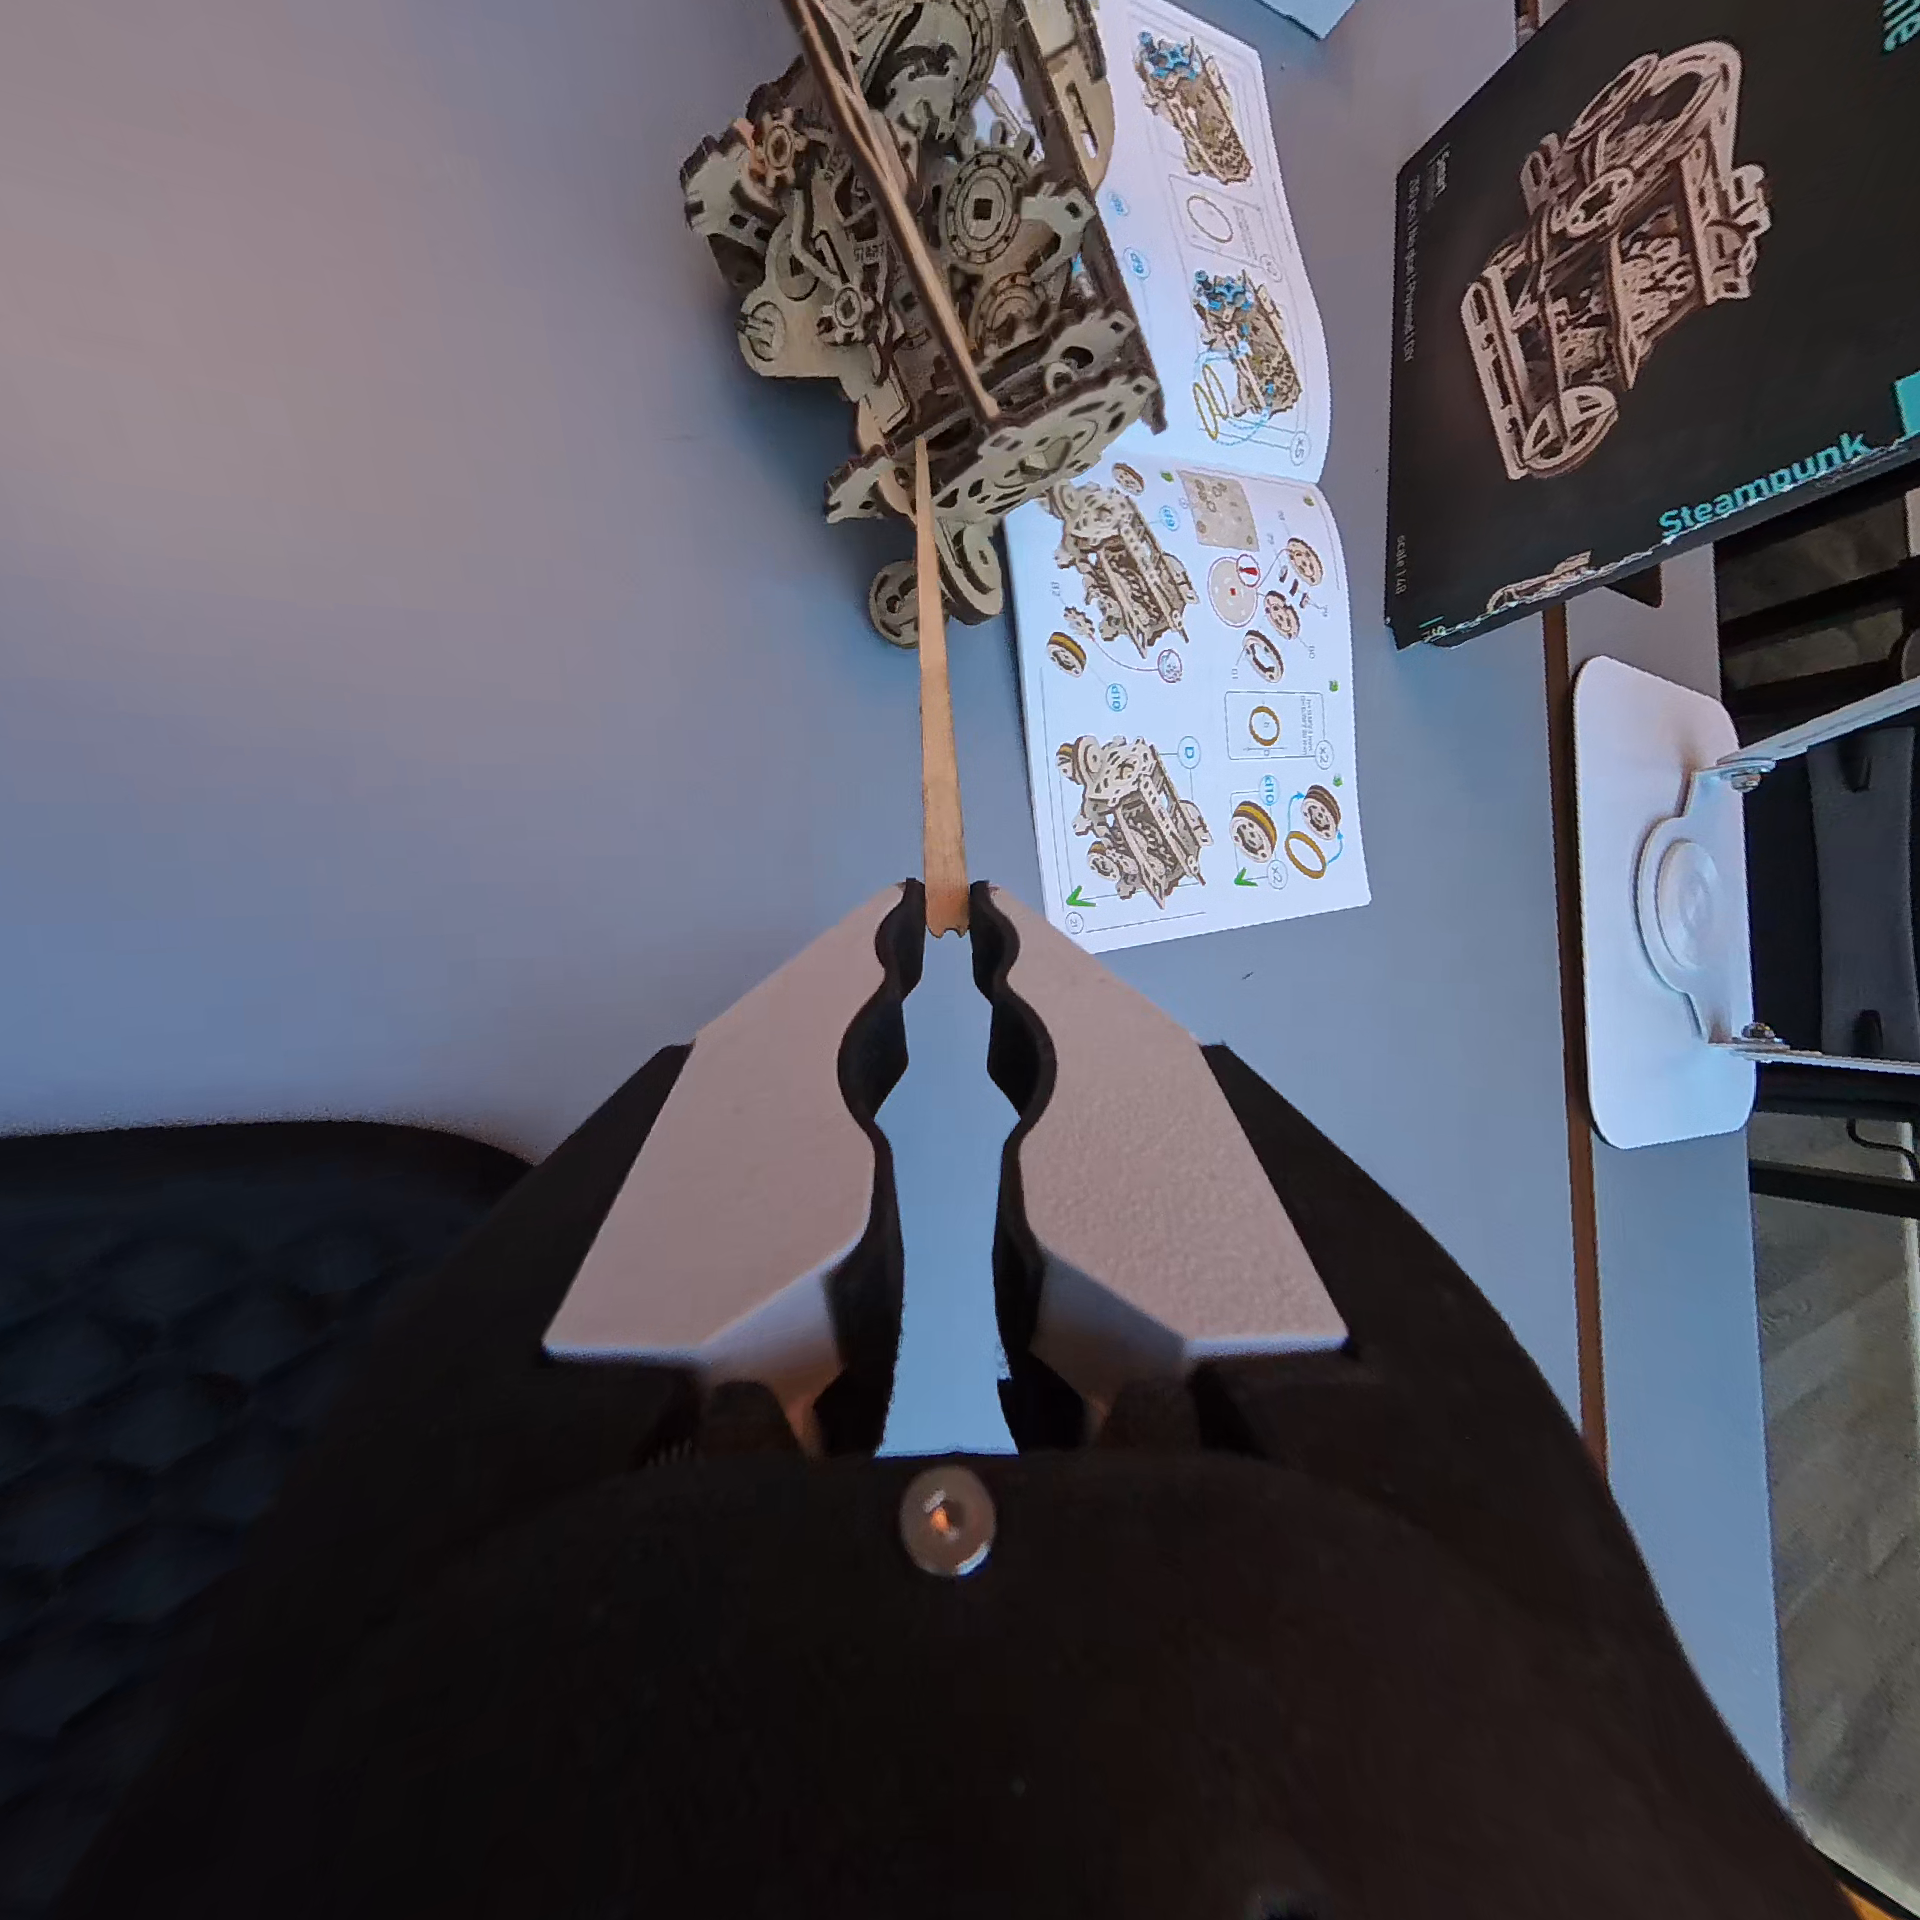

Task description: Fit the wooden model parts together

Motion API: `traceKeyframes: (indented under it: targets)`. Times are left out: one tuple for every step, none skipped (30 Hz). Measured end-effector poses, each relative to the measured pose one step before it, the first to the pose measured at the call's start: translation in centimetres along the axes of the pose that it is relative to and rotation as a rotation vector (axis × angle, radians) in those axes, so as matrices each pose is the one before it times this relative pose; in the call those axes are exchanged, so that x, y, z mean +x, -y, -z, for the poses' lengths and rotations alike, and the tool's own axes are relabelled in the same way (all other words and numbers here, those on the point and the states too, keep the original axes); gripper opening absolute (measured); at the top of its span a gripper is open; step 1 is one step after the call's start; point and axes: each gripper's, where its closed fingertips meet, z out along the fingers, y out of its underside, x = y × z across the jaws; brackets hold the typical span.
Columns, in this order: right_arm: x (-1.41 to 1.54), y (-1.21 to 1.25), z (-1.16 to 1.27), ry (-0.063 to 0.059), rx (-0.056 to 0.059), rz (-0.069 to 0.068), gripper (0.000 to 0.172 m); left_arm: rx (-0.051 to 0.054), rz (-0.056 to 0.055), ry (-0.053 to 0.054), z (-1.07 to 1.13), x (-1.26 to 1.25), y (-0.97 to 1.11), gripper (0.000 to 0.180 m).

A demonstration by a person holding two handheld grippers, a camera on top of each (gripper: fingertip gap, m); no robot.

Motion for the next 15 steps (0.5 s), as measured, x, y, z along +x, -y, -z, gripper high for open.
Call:
traceKeyframes:
  targets:
    - [0.214, 0.005, -0.039, -0.0069, 0.0007, -0.0002, 0.007, 0.0005, -0.0023, -0.0008, -0.035, 0.119, -0.074, 0.0]
    - [0.159, -0.011, -0.025, -0.0038, 0.0, -0.0005, 0.007, 0.0008, -0.0018, -0.0006, -0.032, 0.127, -0.058, 0.0]
    - [0.117, 0.026, -0.02, -0.0005, 0.0036, -0.0017, 0.007, 0.0021, -0.0022, -0.0004, -0.03, 0.106, -0.027, 0.0]
    - [0.072, 0.025, -0.016, 0.0004, 0.0042, -0.0033, 0.007, 0.0021, -0.0024, -0.0039, -0.021, 0.156, -0.024, 0.0]
    - [0.051, -0.018, -0.013, 0.0002, 0.0018, -0.0021, 0.007, 0.0032, -0.0013, -0.0078, -0.05, 0.208, -0.002, 0.0]
    - [0.063, -0.105, -0.016, -0.0027, -0.0024, 0.0005, 0.007, 0.0037, 0.0004, -0.0085, -0.07, 0.192, 0.024, 0.0]
    - [0.045, -0.133, -0.02, -0.0031, -0.0037, 0.0016, 0.007, 0.0014, 0.0008, -0.0055, -0.09, 0.141, 0.003, 0.0]
    - [0.068, -0.096, -0.022, -0.0048, -0.001, 0.002, 0.007, 0.004, -0.0004, -0.0063, -0.09, 0.15, 0.046, 0.0]
    - [0.028, -0.098, -0.02, -0.0014, 0.0, -0.0002, 0.007, 0.0044, -0.0003, -0.0102, -0.081, 0.213, 0.042, 0.0]
    - [0.039, -0.107, -0.026, -0.002, -0.0003, -0.0022, 0.007, 0.0007, 0.0003, -0.0101, -0.097, 0.215, -0.02, 0.0]
    - [0.119, -0.081, -0.002, -0.0084, 0.0023, 0.0002, 0.007, -0.002, 0.0003, -0.0064, -0.107, 0.161, -0.072, 0.0]
    - [0.049, -0.066, 0.01, -0.005, 0.004, 0.0006, 0.007, -0.0056, 0.0004, -0.0025, -0.097, 0.105, -0.141, 0.0]
    - [-0.055, -0.124, 0.013, 0.0032, 0.0013, -0.0042, 0.007, -0.0075, 0.0012, -0.0005, -0.064, 0.076, -0.214, 0.0]
    - [-0.024, -0.18, 0.032, -0.0002, -0.001, -0.0041, 0.007, -0.0031, 0.0019, 0.0016, -0.003, 0.032, -0.203, 0.0]
    - [-0.015, -0.175, 0.048, -0.0031, 0.0009, -0.0001, 0.007, 0.0002, 0.0039, 0.0014, 0.082, 0.01, -0.23, 0.0]
